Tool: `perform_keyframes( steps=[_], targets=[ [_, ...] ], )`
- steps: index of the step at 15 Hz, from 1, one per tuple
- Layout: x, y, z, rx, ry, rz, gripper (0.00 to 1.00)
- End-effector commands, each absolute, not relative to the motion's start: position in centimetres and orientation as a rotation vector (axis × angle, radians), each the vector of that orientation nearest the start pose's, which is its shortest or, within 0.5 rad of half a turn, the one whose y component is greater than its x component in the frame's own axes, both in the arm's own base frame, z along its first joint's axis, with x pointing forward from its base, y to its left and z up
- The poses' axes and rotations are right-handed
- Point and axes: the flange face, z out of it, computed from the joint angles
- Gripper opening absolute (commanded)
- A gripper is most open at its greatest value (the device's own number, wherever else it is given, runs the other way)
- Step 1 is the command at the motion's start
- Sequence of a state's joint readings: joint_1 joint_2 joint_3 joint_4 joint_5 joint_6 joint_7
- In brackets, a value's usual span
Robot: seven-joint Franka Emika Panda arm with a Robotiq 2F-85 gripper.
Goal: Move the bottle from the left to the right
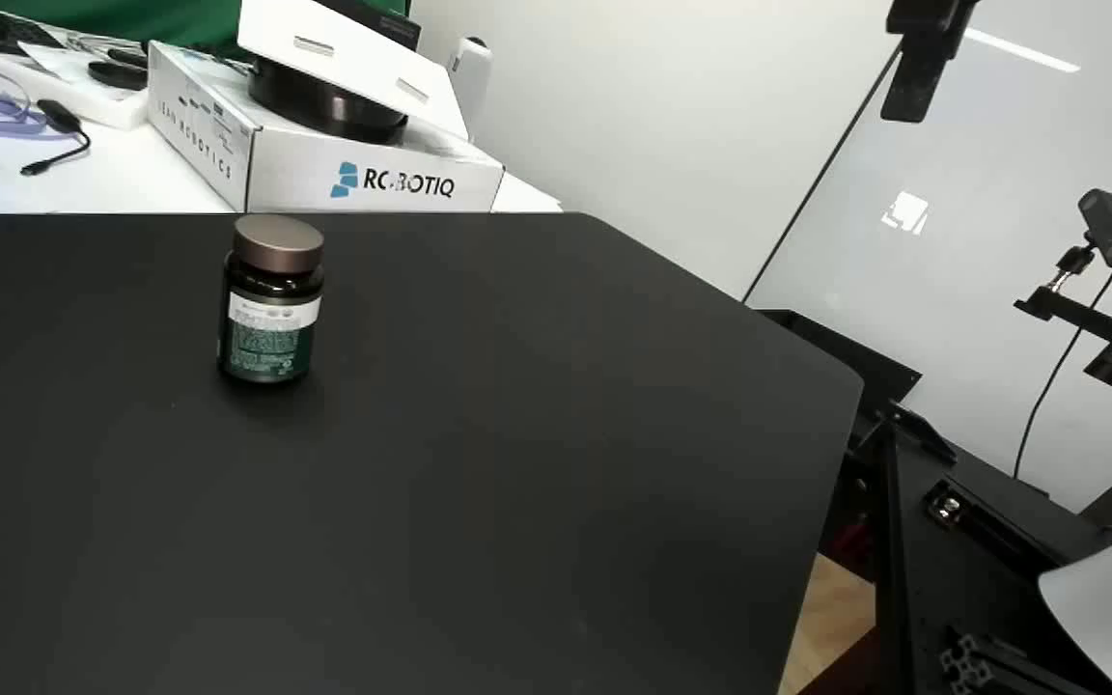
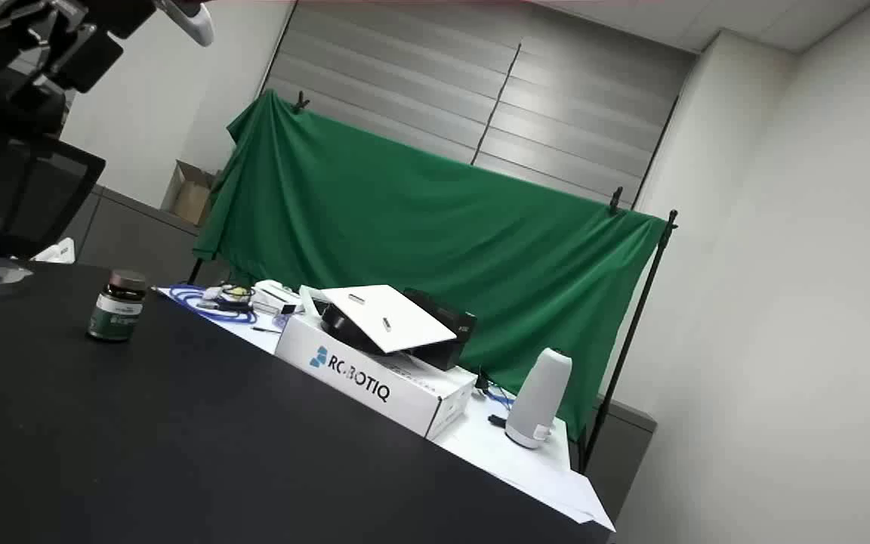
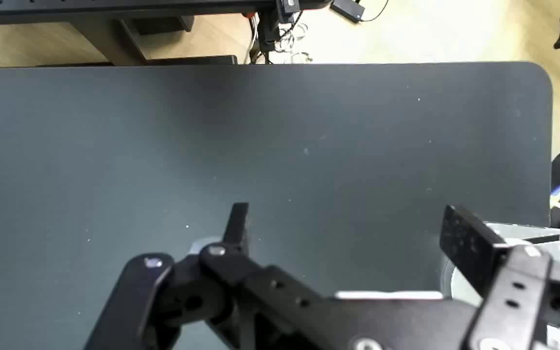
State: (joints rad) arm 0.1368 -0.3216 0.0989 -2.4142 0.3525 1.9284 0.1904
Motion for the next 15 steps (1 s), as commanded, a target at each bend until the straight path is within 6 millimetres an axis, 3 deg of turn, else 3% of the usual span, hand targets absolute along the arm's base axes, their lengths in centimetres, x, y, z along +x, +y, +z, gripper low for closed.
perform_keyframes(
  steps=[1,10,15],
  targets=[
    [40.7,12.3,42.2,-2.872,0.164,0.317,1.00],
    [40.7,12.3,42.2,-2.872,0.164,0.316,1.00],
    [45.0,9.2,42.2,-3.031,0.058,0.299,1.00]
  ],
)
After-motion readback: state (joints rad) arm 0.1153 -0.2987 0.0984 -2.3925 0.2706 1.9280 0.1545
